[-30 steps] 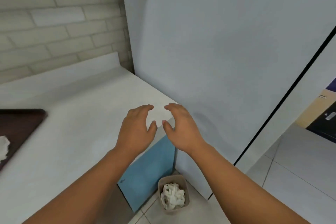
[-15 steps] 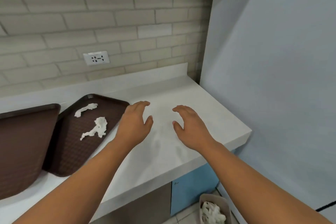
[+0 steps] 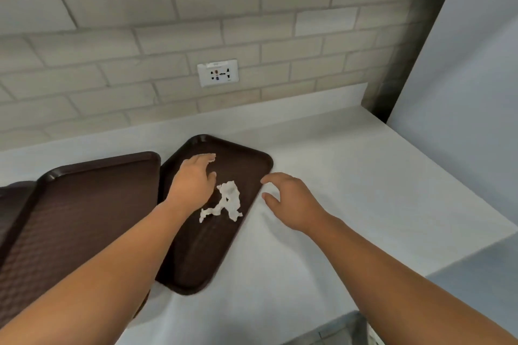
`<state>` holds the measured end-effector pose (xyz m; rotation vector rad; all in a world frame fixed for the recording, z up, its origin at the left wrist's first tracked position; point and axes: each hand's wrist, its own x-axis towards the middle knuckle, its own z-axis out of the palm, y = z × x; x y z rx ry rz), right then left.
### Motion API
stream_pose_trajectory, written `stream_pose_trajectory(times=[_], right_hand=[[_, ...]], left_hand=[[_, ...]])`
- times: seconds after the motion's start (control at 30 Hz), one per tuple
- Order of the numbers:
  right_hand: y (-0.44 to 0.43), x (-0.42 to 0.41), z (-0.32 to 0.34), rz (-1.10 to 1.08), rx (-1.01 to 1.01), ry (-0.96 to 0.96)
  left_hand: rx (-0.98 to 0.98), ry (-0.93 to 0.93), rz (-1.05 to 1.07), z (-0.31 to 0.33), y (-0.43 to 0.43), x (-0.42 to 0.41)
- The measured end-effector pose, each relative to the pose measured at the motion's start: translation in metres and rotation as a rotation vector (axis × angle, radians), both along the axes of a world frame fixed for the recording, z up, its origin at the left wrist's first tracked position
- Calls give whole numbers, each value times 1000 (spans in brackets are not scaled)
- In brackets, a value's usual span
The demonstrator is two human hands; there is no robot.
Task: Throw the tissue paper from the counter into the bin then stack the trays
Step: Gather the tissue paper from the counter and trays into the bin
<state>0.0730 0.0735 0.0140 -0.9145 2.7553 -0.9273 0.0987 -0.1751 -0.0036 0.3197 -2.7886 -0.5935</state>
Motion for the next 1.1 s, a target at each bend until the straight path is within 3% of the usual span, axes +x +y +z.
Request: stream_pose_trajectory(times=[0.2,0.5,0.7,0.9,1.1], right_hand=[[-65,-14,-21,-1,73,-50],[-108,-39,-40,79,326,-106],[-122,-56,-59,102,537,-28],[-133,-62,-66,47,517,-69],[-124,-65,-51,-137,157,-80]], left_hand=[[-36,-126,-17,-31,-72,-47],[-115,-364,-23,-55,-104,-97],[-73,-280,-23,-69,-113,-100],[20,-223,-52,-67,-109,-102],[234,-77,26,-42,-94,-93]])
